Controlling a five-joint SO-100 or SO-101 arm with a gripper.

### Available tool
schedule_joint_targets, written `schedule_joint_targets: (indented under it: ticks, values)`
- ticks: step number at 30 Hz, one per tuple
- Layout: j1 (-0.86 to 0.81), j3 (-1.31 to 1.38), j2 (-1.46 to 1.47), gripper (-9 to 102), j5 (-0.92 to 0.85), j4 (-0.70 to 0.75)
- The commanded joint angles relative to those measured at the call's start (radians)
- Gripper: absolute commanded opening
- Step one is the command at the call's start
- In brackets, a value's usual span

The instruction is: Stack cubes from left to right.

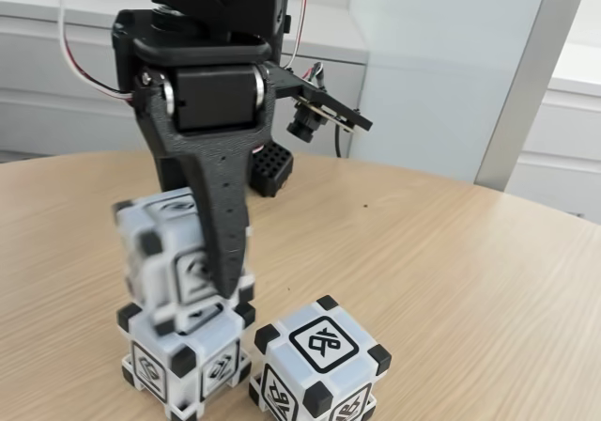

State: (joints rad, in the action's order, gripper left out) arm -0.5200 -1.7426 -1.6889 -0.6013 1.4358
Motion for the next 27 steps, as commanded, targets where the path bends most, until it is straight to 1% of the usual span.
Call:
schedule_joint_targets:
  ticks: [1,8,17,20,24,27]
  values:
    - [-0.008,0.015,-0.018,35,0.008,0.006]
    - [-0.006,0.018,-0.048,35,0.044,0.009]
    - [0.012,0.009,-0.440,35,0.126,0.011]
    - [0.023,0.020,-0.500,36,0.149,0.008]
    - [0.130,0.020,-0.502,36,0.120,0.008]
    - [0.218,0.020,-0.499,36,0.130,0.008]
